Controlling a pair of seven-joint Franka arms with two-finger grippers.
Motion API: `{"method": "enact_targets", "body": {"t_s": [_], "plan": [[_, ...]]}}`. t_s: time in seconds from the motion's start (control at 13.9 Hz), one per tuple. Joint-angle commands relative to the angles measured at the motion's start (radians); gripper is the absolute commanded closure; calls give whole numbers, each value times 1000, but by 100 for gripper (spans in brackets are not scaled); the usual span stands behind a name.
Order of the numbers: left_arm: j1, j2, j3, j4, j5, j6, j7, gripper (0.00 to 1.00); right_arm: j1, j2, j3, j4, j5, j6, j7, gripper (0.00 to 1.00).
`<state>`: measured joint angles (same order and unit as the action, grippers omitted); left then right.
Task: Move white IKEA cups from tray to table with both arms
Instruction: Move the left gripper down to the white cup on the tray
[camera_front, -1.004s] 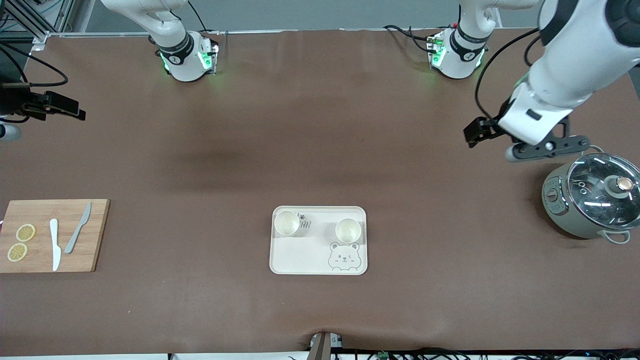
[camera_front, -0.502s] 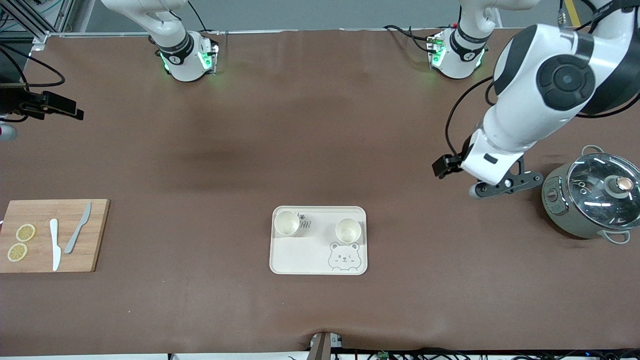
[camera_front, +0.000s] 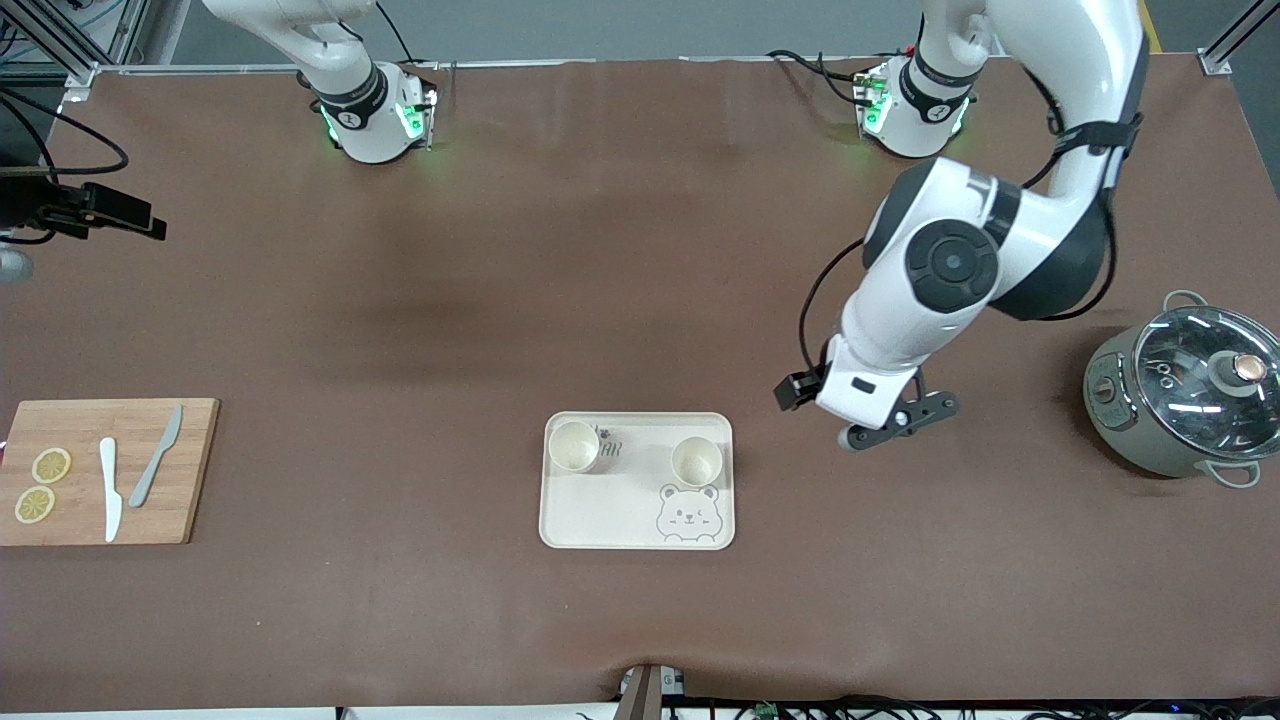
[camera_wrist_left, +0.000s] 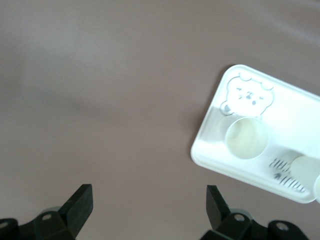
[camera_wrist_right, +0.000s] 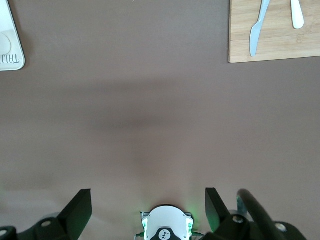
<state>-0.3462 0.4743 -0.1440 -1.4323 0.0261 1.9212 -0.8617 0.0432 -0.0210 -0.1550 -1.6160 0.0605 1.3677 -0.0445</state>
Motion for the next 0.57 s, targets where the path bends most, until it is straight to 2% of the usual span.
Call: {"method": "enact_targets", "body": {"t_s": [0.0,0.36,0.5], "plan": [[-25,50,0,36,-8,68,-74,0,-31,-20,12,-13,15,-1,9,0],[-57,127,0,41,-11,197,-135,0,-29,30,14,56,24,4,-3,0],[-73,176,0,84,-9,217,-172,0,-19,73,17,91,16,-1,-2,0]]}}
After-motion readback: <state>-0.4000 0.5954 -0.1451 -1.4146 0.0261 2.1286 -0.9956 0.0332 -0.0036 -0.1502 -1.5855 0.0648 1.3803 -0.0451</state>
